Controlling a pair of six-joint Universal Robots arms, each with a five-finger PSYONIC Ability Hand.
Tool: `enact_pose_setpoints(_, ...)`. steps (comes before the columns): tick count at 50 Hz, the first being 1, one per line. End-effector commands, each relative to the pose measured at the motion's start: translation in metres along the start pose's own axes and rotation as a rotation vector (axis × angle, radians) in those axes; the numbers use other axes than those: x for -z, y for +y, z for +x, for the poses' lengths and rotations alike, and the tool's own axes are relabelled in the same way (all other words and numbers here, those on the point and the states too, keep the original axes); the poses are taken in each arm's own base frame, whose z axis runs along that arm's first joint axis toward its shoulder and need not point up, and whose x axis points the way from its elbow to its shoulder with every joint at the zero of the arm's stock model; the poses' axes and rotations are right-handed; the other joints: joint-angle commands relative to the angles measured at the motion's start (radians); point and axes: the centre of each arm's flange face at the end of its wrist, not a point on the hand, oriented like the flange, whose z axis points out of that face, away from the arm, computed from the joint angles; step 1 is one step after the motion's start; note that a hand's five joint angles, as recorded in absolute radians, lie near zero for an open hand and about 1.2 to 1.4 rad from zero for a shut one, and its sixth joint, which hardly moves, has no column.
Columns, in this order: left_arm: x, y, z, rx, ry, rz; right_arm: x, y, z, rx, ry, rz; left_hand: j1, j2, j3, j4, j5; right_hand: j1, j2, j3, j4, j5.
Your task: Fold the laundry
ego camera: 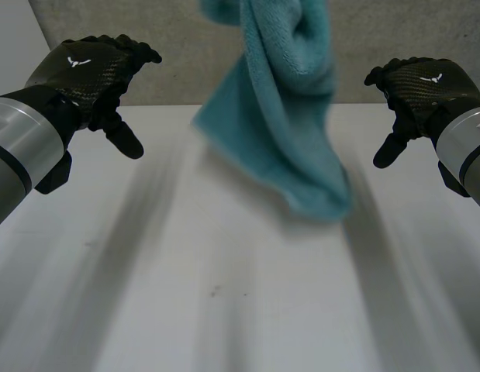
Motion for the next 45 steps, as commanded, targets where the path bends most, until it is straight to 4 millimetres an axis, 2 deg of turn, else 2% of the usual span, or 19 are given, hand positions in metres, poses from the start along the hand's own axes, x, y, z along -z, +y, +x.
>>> enact_pose_setpoints(1,0.000,0.001,0.000,0.000,0.000,-0.001,0.000,0.001,0.000,0.001,0.000,-0.002,-0.044,-0.028,-0.050,-0.030,-0.038,-0.018,-0.044,-0.040,-0.058,-0.052)
enact_pose_setpoints(24,-0.002,0.003,0.001,0.001,0.003,-0.009,-0.001,0.003,-0.001,0.007,-0.005,-0.009,-0.044,-0.028,-0.050,-0.030,-0.038,-0.018,-0.044,-0.040,-0.058,-0.052)
enact_pose_setpoints(33,-0.001,0.013,0.007,-0.008,0.032,-0.040,0.001,0.009,-0.008,0.039,-0.069,-0.041,-0.032,-0.016,-0.038,-0.018,-0.026,-0.018,-0.044,-0.040,-0.058,-0.052)
enact_pose_setpoints(35,-0.007,0.027,0.014,-0.033,0.081,-0.077,0.005,0.022,-0.015,0.083,-0.137,-0.117,-0.017,-0.002,-0.023,-0.004,-0.012,-0.018,-0.044,-0.040,-0.058,-0.052)
enact_pose_setpoints(38,-0.015,0.045,0.025,-0.065,0.166,-0.120,0.010,0.030,-0.021,0.103,-0.193,-0.185,0.012,0.028,0.006,0.026,0.018,-0.018,-0.044,-0.040,-0.058,-0.052)
enact_pose_setpoints(42,-0.024,0.071,0.038,-0.105,0.258,-0.182,0.022,0.040,-0.038,0.077,-0.298,-0.269,0.012,0.028,0.006,0.026,0.018,0.060,0.034,0.038,0.020,0.025)
enact_pose_setpoints(43,-0.029,0.085,0.042,-0.120,0.286,-0.215,0.026,0.045,-0.045,0.047,-0.326,-0.291,0.015,0.031,0.009,0.029,0.021,0.060,0.034,0.038,0.020,0.025)
enact_pose_setpoints(45,-0.033,0.098,0.046,-0.139,0.312,-0.245,0.028,0.051,-0.049,0.008,-0.342,-0.312,0.015,0.031,0.009,0.029,0.021,0.060,0.034,0.038,0.020,0.025)
